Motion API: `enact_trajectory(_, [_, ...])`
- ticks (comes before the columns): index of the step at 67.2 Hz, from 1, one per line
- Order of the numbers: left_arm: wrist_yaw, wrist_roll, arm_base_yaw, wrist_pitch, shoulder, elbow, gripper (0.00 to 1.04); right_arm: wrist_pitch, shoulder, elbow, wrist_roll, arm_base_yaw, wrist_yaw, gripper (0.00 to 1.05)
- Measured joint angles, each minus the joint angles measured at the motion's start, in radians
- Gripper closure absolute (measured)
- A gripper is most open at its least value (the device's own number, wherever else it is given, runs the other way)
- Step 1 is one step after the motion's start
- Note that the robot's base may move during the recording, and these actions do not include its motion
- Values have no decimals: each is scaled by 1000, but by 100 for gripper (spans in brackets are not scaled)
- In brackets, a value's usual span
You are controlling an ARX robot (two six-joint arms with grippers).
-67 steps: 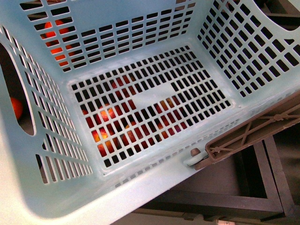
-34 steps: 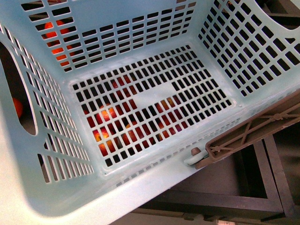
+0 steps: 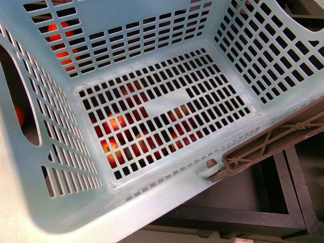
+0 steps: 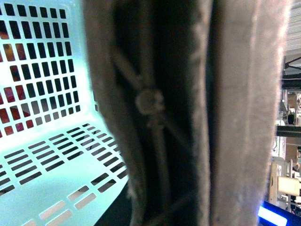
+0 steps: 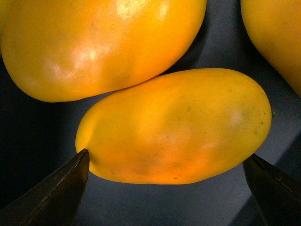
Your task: Pick mango and avocado into basket
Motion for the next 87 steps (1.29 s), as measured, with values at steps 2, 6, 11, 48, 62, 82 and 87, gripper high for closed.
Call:
enact_trajectory(2, [0, 0, 0, 0, 0, 0, 90, -1, 3, 4, 0, 0, 2, 9])
enact_trajectory(6, [0, 0, 0, 0, 0, 0, 90, -1, 10, 14, 0, 1, 6, 9])
enact_trajectory(11, [0, 0, 0, 0, 0, 0, 90, -1, 16, 25, 0, 1, 9, 9])
enact_trajectory(48, [0, 0, 0, 0, 0, 0, 90, 51, 68, 83, 37, -10, 5, 9])
enact_trajectory(62, [0, 0, 0, 0, 0, 0, 90, 72, 96, 101, 41, -14, 12, 9])
enact_trajectory(82, [0, 0, 0, 0, 0, 0, 90, 69, 128, 133, 34, -15, 14, 9])
enact_trajectory(87, [0, 0, 0, 0, 0, 0, 90, 67, 138, 140, 26, -14, 16, 9])
